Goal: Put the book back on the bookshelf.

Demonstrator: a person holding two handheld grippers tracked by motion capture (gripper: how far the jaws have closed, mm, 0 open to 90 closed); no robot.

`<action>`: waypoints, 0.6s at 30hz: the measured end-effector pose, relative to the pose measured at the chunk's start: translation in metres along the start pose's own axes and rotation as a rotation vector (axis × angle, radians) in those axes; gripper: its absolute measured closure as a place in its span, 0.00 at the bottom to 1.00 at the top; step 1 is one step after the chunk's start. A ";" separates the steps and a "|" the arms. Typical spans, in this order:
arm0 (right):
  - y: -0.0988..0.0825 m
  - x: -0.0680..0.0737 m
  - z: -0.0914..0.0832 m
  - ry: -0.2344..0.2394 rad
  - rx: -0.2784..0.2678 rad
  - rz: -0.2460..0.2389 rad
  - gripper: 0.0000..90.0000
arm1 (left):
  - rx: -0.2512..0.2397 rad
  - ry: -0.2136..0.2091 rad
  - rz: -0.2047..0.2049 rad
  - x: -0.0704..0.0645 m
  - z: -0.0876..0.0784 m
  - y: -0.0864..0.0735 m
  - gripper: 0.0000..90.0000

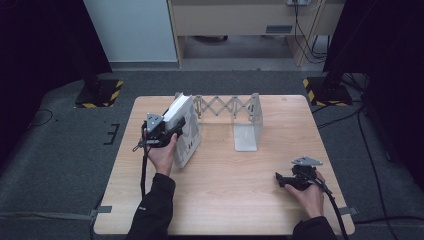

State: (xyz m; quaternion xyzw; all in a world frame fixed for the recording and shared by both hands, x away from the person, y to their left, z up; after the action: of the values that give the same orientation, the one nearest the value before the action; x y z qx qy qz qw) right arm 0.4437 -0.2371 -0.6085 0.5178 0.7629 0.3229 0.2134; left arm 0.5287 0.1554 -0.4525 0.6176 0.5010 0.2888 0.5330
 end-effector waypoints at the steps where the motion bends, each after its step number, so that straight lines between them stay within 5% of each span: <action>1: 0.000 0.000 0.000 0.000 0.000 0.000 0.08 | -0.013 0.010 0.018 -0.003 0.003 0.000 0.57; 6: 0.000 0.000 0.000 0.000 0.000 0.000 0.08 | -0.035 0.021 0.044 -0.005 0.004 -0.003 0.57; 13: 0.000 0.000 0.000 -0.001 -0.001 0.002 0.08 | -0.078 0.054 0.012 0.005 0.005 -0.004 0.57; 18: 0.000 0.000 0.000 -0.001 -0.002 0.002 0.07 | -0.114 0.037 0.053 0.001 0.008 -0.009 0.57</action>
State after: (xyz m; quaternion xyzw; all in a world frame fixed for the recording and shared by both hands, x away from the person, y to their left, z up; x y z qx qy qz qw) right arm 0.4443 -0.2369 -0.6084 0.5185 0.7619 0.3237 0.2142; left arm 0.5335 0.1524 -0.4637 0.5938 0.4772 0.3422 0.5500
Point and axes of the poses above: each handheld gripper's, and its own axes: z roughly forward along the jaws, y roughly out of its top, x roughly to its left, the point moved 10 cm from there along z, roughly forward along the jaws
